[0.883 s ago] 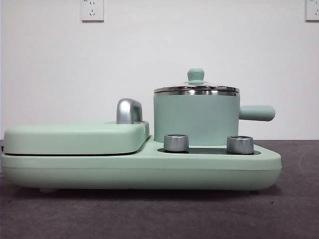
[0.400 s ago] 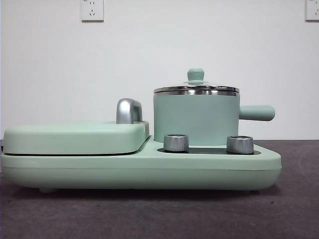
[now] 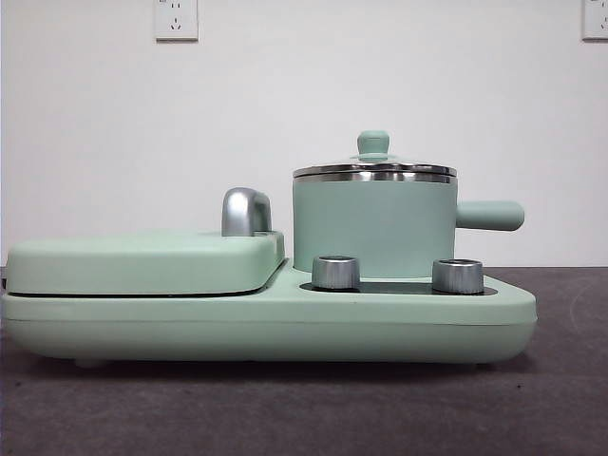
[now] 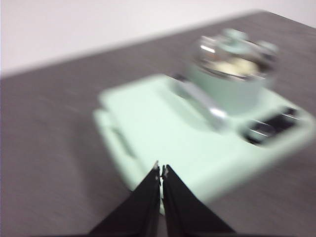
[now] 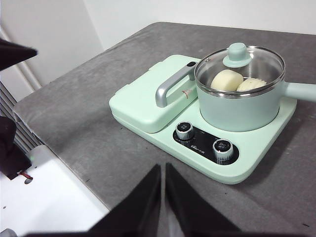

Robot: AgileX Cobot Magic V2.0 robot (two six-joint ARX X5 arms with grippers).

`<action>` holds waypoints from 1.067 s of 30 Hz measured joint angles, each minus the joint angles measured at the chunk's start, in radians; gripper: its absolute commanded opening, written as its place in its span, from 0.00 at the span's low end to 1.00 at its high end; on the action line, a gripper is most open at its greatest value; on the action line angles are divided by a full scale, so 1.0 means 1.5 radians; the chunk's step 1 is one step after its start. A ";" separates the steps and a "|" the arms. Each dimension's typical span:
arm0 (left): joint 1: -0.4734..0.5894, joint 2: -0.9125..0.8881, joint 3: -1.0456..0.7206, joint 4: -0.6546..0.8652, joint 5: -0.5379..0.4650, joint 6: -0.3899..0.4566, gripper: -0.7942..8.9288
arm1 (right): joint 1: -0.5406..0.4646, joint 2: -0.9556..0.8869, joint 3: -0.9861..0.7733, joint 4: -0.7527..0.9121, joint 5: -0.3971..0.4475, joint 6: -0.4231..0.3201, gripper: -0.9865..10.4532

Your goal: Put the buns in a small steamer

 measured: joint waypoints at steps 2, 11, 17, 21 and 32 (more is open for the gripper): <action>0.050 -0.029 -0.063 0.086 0.000 0.027 0.09 | 0.000 0.000 0.000 0.000 0.000 0.000 0.10; 0.232 -0.124 -0.359 0.374 -0.003 -0.020 0.09 | 0.000 0.000 0.000 0.000 -0.001 0.000 0.10; 0.253 -0.125 -0.431 0.372 -0.003 -0.054 0.09 | 0.000 0.000 -0.001 0.000 0.000 0.000 0.10; 0.255 -0.124 -0.448 0.381 -0.003 -0.062 0.09 | 0.000 0.000 -0.001 0.000 0.000 0.000 0.10; 0.255 -0.125 -0.463 0.421 -0.004 -0.082 0.09 | 0.000 0.000 -0.001 0.000 -0.001 0.000 0.10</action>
